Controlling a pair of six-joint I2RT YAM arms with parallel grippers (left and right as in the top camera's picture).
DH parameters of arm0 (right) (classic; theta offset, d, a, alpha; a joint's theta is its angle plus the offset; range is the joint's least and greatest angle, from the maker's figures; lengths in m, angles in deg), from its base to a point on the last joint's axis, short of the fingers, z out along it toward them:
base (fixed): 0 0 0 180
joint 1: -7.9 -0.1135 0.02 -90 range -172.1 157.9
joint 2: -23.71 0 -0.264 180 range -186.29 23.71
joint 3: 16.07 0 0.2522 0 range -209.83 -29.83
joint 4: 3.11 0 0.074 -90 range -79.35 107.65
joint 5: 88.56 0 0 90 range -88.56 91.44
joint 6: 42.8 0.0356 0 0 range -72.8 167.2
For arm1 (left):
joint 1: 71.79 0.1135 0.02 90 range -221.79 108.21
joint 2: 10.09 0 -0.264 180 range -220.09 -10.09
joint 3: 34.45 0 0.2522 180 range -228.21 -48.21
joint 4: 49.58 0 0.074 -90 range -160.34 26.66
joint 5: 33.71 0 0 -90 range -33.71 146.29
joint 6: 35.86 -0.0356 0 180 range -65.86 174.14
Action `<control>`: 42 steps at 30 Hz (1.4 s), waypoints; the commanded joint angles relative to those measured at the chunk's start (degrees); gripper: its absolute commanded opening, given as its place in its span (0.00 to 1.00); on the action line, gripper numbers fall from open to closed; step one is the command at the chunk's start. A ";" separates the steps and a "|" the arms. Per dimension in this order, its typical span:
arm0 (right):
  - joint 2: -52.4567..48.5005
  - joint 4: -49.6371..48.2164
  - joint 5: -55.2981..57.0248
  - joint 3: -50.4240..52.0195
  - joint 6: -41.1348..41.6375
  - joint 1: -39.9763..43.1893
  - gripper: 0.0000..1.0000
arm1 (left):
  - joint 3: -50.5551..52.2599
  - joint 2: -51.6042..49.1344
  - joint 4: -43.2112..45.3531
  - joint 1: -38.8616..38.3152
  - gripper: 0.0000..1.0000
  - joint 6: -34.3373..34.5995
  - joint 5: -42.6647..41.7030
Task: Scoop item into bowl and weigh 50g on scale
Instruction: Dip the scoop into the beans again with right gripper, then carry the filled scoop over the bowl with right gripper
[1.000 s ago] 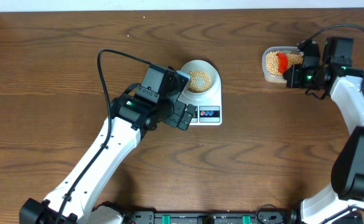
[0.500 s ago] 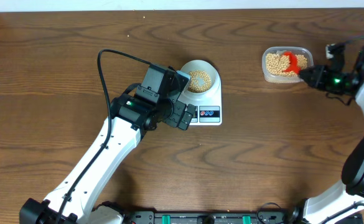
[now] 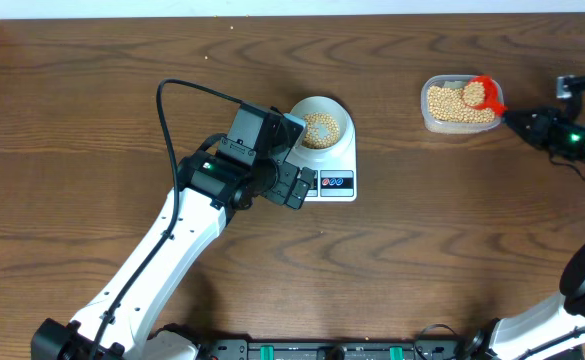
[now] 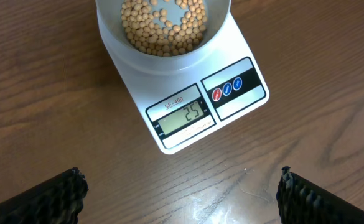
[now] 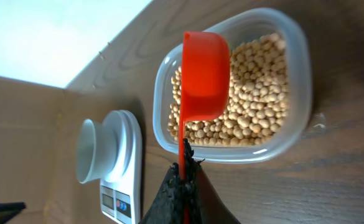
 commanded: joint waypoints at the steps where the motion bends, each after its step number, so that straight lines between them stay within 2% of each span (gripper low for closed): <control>1: -0.63 0.02 -6.27 -0.44 2.73 2.01 0.01 | 0.13 -0.44 -0.02 0.26 1.00 -0.39 -0.50; 9: -0.63 0.00 -15.39 -0.44 2.73 3.34 0.01 | 0.11 -0.44 -0.04 0.26 1.00 -0.39 -0.50; 20: -0.63 -0.02 -20.94 -0.44 5.70 0.59 0.01 | 0.11 -0.44 -0.04 0.26 1.00 -0.39 -0.50; 31: -0.63 -1.99 -20.79 -0.44 5.92 -9.53 0.01 | 0.13 -0.44 -0.04 0.26 1.00 -0.39 -0.50; 37: -0.63 -9.73 -20.74 -0.44 13.22 -16.17 0.01 | 0.11 -0.44 -0.02 0.26 1.00 -0.39 -0.50; 42: -0.63 -12.00 -17.68 -0.44 15.17 -20.52 0.01 | 0.13 -0.44 -0.04 0.26 1.00 -0.39 -0.50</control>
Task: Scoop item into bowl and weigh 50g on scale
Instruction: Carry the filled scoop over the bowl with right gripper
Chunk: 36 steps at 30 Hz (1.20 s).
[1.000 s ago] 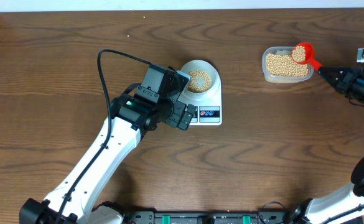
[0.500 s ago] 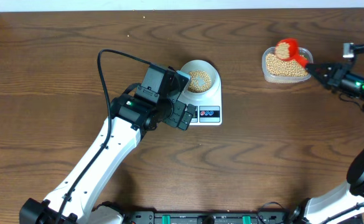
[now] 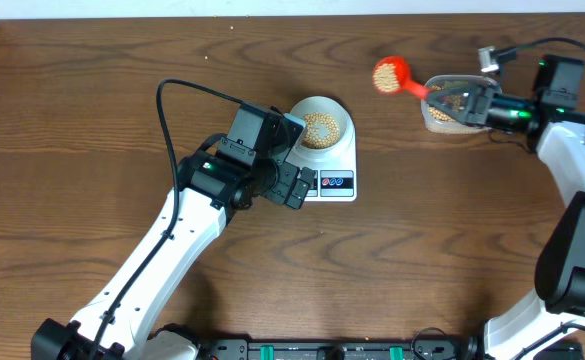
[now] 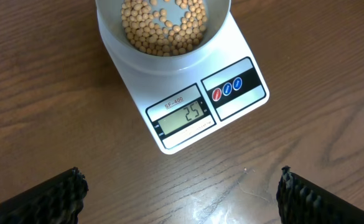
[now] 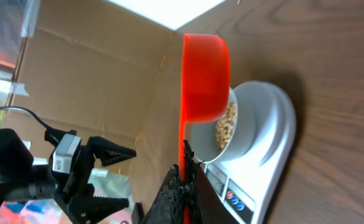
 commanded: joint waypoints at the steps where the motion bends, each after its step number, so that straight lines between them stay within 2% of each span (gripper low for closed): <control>1: -0.61 0.02 2.01 -0.46 2.84 -2.99 0.01 | 0.11 -0.44 -0.02 0.26 1.00 -0.39 -0.50; 10: -0.61 0.22 9.92 -0.46 2.62 -11.58 0.01 | 0.11 -0.44 -0.04 0.26 1.00 -0.39 -0.50; 23: -0.26 2.58 19.78 -0.46 -4.11 -19.91 0.02 | 0.13 -0.44 -0.04 0.26 1.00 -0.39 -0.50; 36: 7.13 4.87 40.63 -0.46 -8.33 -25.81 0.01 | 0.11 -0.44 -0.04 0.26 1.00 -0.39 -0.50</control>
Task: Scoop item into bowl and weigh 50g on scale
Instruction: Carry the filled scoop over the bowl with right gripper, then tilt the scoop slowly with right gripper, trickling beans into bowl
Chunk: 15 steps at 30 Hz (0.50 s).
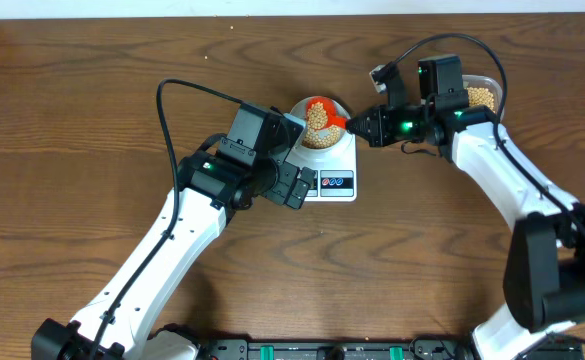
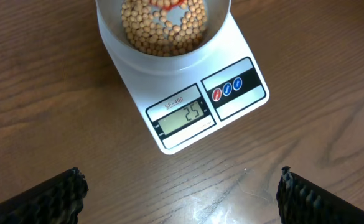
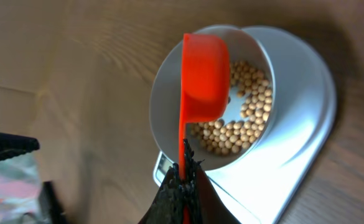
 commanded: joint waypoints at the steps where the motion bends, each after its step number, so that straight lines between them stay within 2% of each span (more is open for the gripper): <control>1: 4.66 0.52 8.90 -0.46 -3.23 -1.77 0.01 | 0.11 -0.44 -0.04 0.26 1.00 -0.39 -0.50; 15: 5.73 1.92 11.91 -0.46 -8.31 -3.54 0.02 | 0.13 -0.44 -0.04 0.26 1.00 -0.39 -0.50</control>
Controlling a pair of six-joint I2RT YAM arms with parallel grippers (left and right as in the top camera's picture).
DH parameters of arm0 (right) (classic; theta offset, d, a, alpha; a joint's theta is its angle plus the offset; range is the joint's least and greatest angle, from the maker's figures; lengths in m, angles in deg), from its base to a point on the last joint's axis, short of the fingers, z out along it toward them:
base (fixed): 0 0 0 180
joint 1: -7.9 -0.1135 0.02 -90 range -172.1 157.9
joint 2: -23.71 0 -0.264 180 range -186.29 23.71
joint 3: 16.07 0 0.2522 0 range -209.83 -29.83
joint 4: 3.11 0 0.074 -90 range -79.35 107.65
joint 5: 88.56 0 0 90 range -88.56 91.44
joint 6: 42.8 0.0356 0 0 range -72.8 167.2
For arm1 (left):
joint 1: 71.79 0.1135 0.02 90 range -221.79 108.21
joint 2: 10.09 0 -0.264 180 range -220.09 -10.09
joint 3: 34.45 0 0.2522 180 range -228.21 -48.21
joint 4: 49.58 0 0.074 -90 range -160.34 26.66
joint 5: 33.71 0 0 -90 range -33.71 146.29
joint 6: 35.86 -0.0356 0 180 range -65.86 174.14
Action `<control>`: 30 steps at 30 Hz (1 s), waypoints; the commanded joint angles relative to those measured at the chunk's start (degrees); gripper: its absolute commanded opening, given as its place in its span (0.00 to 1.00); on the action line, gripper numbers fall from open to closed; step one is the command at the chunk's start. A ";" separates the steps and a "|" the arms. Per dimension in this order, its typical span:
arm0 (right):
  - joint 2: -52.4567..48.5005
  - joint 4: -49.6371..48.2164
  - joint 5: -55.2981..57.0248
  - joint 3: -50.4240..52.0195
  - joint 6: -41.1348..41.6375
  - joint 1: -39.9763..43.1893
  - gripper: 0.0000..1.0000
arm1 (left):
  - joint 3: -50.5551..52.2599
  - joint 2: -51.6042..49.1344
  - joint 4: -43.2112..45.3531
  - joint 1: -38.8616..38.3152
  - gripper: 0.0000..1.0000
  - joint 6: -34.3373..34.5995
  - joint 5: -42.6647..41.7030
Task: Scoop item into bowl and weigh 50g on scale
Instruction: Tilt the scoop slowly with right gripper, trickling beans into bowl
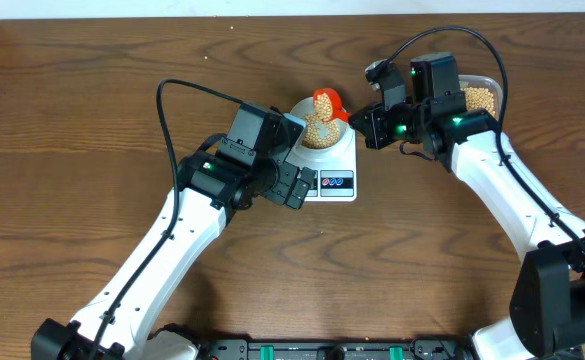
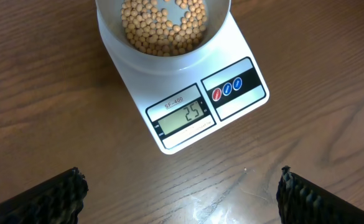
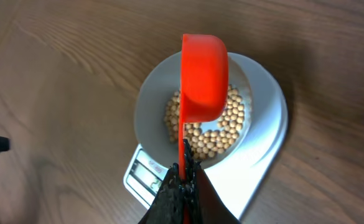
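A white bowl [image 1: 343, 121] with soybeans [image 2: 163, 28] in it stands on a white scale [image 1: 336, 184]. The scale's display [image 2: 183, 114] reads 25. My right gripper [image 1: 360, 120] is shut on the handle of a red scoop [image 1: 324, 102], which hangs tilted over the bowl's far side. From the right wrist the scoop [image 3: 203, 74] shows its underside above the bowl [image 3: 145, 102], so its load is hidden. My left gripper [image 2: 182, 196] stands open over bare table just in front of the scale, nothing between its fingers [image 2: 52, 198].
A clear plastic tub of soybeans [image 1: 482, 97] sits at the back right, partly behind my right arm. My left arm reaches in from the lower left to the scale's near-left corner. Bare wood lies around the scale.
The scoop has shifted from low over the bowl's middle to its far rim and is more tilted. Its red edge has left the left wrist view. The display still reads 25.
The scoop was first in the tub of soybeans at the right. Then it was held loaded in the air between tub and scale. After that it was over the bowl, and now it is tilted there. The left gripper stayed open and still; the scale read 25 throughout.
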 commanded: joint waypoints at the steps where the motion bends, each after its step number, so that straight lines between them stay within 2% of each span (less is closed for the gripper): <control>1: 0.70 0.02 0.72 -0.46 -3.04 -0.48 0.01 | 0.11 -0.44 -0.02 0.26 1.00 -0.39 -0.50; 30: 0.70 1.11 0.90 -0.46 -13.27 -0.50 0.01 | 0.13 -0.44 -0.04 0.26 1.00 -0.39 -0.50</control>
